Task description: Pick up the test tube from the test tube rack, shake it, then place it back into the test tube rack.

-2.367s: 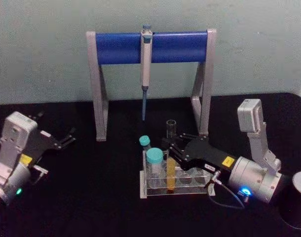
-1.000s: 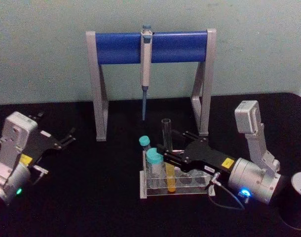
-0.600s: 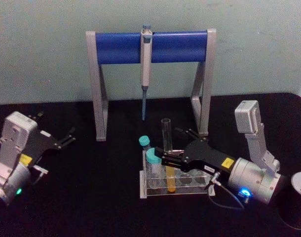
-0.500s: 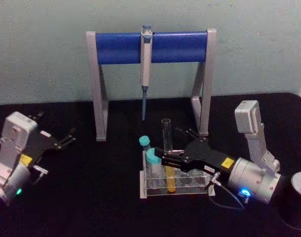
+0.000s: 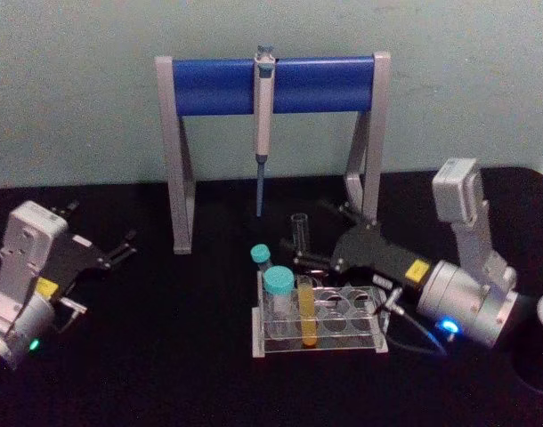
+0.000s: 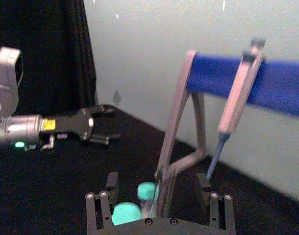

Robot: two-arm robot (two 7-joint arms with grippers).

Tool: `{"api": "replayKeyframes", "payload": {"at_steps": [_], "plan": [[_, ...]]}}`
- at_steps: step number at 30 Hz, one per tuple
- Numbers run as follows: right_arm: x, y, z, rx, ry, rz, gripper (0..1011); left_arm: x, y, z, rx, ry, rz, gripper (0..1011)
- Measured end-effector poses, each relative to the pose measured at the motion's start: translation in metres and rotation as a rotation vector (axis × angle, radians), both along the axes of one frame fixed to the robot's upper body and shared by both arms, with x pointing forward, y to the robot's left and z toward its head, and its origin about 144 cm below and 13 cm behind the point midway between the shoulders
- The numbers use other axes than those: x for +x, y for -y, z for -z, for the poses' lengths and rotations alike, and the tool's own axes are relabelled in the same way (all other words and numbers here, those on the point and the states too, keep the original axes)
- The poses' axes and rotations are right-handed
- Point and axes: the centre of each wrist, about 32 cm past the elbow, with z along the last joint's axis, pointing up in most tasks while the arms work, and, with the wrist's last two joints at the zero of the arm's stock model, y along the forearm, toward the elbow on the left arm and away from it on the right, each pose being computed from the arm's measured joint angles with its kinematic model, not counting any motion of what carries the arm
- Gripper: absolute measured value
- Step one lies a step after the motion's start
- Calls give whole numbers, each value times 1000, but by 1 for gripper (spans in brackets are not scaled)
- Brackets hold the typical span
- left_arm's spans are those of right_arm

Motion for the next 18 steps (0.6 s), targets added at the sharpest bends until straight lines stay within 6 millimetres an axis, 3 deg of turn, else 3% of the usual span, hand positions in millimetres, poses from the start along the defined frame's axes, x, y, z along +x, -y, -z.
{"api": "replayKeyframes", "payload": {"at_steps": [8,13,18], "plan": [[-12,6,-33,-13,155,116,1000,0,0,0,0,0,0,1001],[-24,11,-38,-39,192,259,1000,0,0,0,0,0,0,1001],[-34,15,-29,-97,179,440,1000,0,0,0,0,0,0,1001]]}}
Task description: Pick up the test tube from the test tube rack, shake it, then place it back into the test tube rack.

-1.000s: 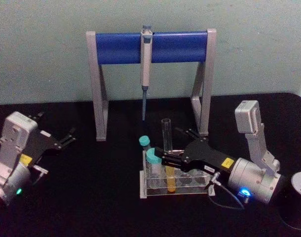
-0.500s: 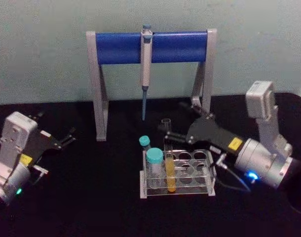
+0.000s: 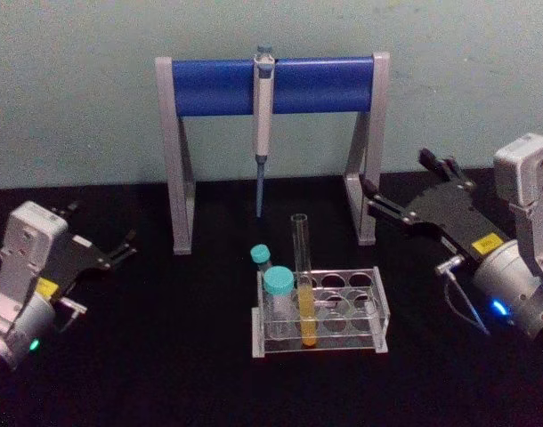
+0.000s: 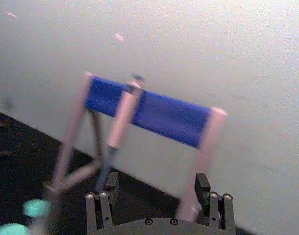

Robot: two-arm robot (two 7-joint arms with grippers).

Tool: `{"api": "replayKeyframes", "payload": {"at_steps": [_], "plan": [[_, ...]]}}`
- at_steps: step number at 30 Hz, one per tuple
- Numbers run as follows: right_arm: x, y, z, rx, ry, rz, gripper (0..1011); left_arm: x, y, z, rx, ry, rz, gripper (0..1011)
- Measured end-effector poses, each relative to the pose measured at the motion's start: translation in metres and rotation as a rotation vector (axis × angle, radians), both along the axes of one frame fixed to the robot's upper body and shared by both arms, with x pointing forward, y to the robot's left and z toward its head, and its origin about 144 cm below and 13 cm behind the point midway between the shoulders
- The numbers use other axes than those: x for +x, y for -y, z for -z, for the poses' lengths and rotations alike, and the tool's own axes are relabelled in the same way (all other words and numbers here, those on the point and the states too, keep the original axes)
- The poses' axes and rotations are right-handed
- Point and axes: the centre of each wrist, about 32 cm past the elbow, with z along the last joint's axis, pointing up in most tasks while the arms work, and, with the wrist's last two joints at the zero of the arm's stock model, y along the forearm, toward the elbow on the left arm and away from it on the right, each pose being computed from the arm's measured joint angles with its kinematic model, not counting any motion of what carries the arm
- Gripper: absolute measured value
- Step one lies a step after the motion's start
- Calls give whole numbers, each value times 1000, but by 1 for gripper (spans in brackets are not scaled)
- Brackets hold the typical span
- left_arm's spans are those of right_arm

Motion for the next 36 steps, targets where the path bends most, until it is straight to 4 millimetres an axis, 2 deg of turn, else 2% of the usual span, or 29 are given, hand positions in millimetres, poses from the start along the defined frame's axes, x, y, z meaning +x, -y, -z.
{"api": "replayKeyframes", "payload": {"at_steps": [11,20,36], "plan": [[-8,3,43,11,-112,237,1000,0,0,0,0,0,0,1001],[-9,3,72,23,-221,297,1000,0,0,0,0,0,0,1001],[-4,2,89,40,-307,269,1000,0,0,0,0,0,0,1001]]}}
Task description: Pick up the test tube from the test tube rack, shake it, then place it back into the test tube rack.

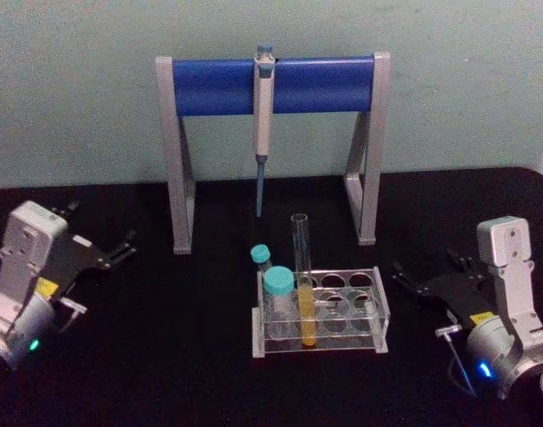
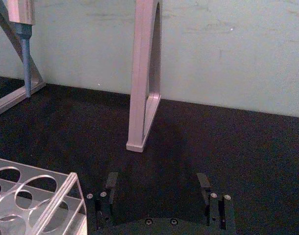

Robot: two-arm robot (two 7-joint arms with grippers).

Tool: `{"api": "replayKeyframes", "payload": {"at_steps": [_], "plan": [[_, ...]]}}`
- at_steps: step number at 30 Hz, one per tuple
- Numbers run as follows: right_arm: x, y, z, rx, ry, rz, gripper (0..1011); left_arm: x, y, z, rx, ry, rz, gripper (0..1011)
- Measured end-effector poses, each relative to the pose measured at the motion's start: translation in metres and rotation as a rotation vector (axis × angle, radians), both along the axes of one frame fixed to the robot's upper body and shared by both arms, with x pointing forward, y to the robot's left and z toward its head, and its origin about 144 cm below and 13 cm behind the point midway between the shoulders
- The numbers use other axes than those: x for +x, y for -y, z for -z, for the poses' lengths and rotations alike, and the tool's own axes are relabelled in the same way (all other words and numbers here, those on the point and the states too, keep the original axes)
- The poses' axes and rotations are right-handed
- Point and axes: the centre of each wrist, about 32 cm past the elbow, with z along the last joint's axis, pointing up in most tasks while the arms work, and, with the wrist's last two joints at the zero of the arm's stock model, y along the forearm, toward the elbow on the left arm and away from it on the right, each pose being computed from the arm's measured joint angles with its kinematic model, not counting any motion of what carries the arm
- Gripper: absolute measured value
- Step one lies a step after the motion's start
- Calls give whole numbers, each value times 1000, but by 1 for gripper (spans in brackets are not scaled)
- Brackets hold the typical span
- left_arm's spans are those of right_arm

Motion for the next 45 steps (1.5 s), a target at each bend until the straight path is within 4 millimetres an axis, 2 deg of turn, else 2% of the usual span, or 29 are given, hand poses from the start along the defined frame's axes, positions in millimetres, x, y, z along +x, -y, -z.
{"api": "replayKeyframes", "payload": {"at_steps": [45], "plan": [[1,0,3,6,-13,-10,1000,0,0,0,0,0,0,1001]]}}
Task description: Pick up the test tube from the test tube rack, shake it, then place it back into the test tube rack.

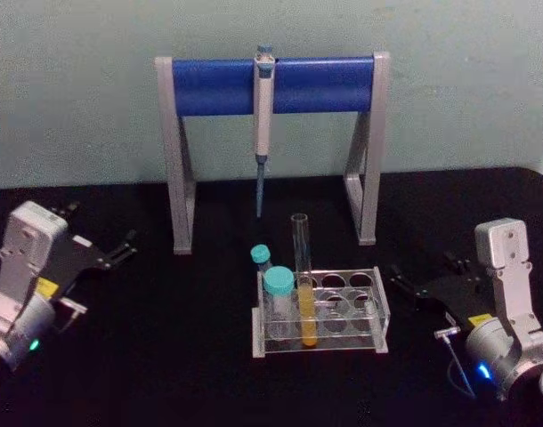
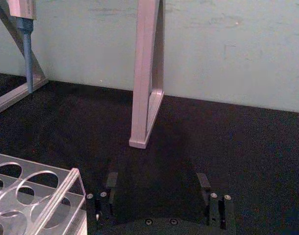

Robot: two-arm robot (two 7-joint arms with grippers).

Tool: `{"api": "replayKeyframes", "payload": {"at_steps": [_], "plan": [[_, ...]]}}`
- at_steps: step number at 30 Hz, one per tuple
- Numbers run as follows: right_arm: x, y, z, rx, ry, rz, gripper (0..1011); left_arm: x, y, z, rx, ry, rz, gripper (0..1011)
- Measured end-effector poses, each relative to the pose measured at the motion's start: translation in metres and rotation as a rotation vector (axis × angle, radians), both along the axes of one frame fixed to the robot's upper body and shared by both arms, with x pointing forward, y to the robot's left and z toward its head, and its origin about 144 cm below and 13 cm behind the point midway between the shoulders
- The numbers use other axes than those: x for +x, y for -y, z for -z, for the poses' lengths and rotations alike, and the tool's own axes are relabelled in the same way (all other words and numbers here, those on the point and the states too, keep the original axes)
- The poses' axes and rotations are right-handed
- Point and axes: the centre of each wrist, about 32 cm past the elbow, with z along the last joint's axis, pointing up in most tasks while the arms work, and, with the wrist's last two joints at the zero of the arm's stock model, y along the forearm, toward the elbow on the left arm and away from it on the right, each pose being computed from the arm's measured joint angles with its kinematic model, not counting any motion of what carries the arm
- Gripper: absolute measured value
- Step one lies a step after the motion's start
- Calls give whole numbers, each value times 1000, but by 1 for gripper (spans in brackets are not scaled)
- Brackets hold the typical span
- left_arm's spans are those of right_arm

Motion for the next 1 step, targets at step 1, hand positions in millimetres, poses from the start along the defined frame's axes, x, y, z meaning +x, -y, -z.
{"api": "replayKeyframes", "payload": {"at_steps": [1], "plan": [[0,0,0,0,0,0,1000,0,0,0,0,0,0,1001]]}}
